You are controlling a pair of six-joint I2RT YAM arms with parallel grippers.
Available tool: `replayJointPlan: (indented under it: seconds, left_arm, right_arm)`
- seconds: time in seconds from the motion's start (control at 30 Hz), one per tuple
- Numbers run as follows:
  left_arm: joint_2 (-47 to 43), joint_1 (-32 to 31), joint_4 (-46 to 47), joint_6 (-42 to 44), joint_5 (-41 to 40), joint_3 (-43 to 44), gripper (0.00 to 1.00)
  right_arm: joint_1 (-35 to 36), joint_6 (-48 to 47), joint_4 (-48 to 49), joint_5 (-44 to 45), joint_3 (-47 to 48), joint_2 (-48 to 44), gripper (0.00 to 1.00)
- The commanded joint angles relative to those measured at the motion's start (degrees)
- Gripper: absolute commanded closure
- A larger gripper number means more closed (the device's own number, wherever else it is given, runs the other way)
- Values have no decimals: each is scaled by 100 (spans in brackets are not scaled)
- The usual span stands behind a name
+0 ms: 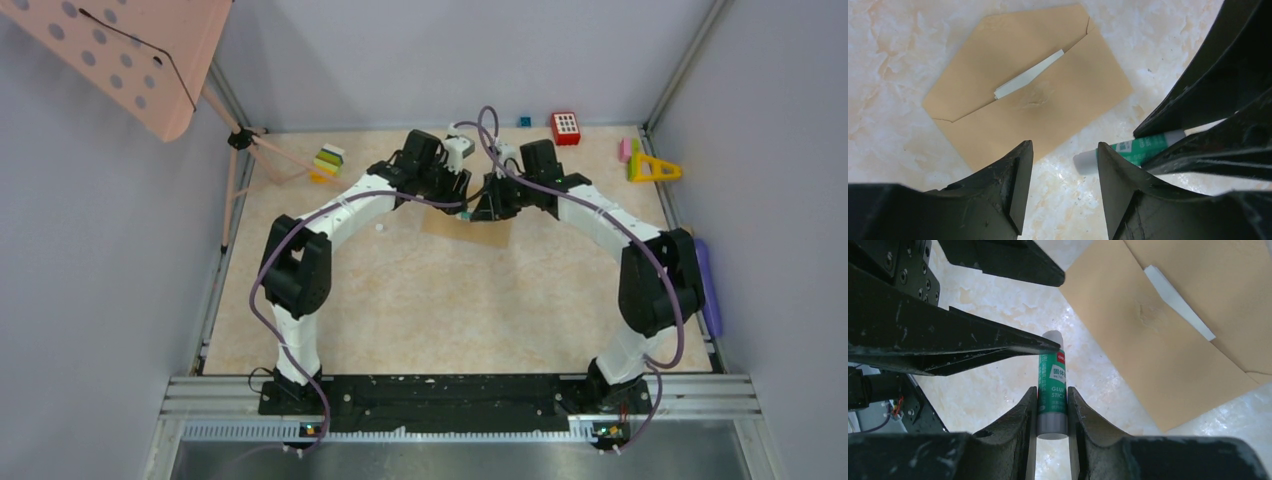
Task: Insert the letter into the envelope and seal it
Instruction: Adjust the solid glue, then paint the envelope at the center of the board.
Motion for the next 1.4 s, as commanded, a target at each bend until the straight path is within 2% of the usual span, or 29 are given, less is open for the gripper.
replayJointPlan:
  seconds: [0.0,0.23,0.37,0.47,0.6,0.73,0.97,1.23,1.37]
  left_arm:
    - [-86,-21,-52,6,67,-179,45]
    - [-66,-21,-11,-63,172,-166,45]
    - [-149,156,38,-84,-21,-152,44]
    - [-278,464,177,-78,119,-320,43]
    - [-353,587,472,-79,-41,-772,44]
    - [-189,579,679,-432,-186,-1037,50]
    - [152,578,726,-741,-336,-1023,66]
    - [543,582,627,-1118,-391,-743,89]
    - [676,579,594,-1242,-444,-675,89]
  right_arm:
    - [-287,300,648,229,1,-507,100]
    - [-342,328,675,517,11,-529,100]
    - [-341,62,309,978,222,-396,100]
    - [-344,-177,-403,1499,708,-72,100]
    - [-295,-257,-1619,1743,1724,699,100]
    - [-67,-424,-2381,2092,2650,1316,100]
    - [235,-469,-2870,2212,3715,2098,100]
    - [531,-348,-2766,2341,3784,2469,100]
    - [591,-268,-2578,2543,3780,2591,100]
